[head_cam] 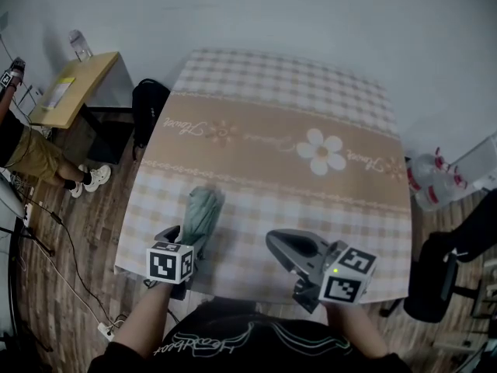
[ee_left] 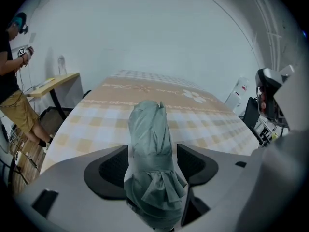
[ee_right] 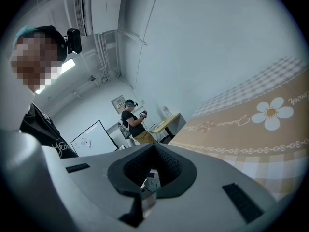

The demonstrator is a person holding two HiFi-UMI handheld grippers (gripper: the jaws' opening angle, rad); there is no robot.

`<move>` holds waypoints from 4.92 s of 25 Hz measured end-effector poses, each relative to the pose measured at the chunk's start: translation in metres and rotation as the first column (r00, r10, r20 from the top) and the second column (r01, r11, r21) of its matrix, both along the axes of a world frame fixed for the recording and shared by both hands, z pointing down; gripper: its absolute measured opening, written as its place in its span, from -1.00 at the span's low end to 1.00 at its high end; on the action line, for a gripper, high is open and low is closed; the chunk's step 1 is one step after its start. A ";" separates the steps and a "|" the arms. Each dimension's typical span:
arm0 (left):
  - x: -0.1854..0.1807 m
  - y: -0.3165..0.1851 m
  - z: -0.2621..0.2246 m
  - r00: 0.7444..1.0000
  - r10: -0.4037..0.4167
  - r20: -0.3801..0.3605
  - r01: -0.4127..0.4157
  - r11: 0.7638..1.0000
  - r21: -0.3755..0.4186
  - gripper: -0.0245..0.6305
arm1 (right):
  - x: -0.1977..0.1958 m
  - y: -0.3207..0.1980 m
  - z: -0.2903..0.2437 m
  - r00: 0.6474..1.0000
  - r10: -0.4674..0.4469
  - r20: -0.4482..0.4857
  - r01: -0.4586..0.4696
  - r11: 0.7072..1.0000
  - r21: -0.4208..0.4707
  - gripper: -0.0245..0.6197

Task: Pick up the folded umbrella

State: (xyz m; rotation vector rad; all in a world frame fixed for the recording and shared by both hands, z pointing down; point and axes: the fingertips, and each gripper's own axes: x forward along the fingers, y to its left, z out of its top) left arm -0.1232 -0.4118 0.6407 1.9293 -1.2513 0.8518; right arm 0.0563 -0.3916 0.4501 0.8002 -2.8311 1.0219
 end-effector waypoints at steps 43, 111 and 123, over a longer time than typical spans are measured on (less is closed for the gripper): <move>0.002 0.000 0.038 0.998 -0.010 0.058 0.012 0.999 -0.038 -0.11 | 0.056 0.037 0.037 0.990 0.142 0.001 -0.141 0.985 -0.101 -0.90; 0.111 0.100 -0.306 0.894 0.304 -0.330 -0.032 0.777 0.629 -0.13 | 0.049 0.123 -0.122 0.995 0.092 -0.044 -0.071 0.937 0.343 -0.90; 0.116 0.095 -0.308 0.899 0.302 -0.318 -0.034 0.772 0.635 -0.13 | 0.053 0.116 -0.120 0.995 0.087 -0.044 -0.066 0.936 0.346 -0.90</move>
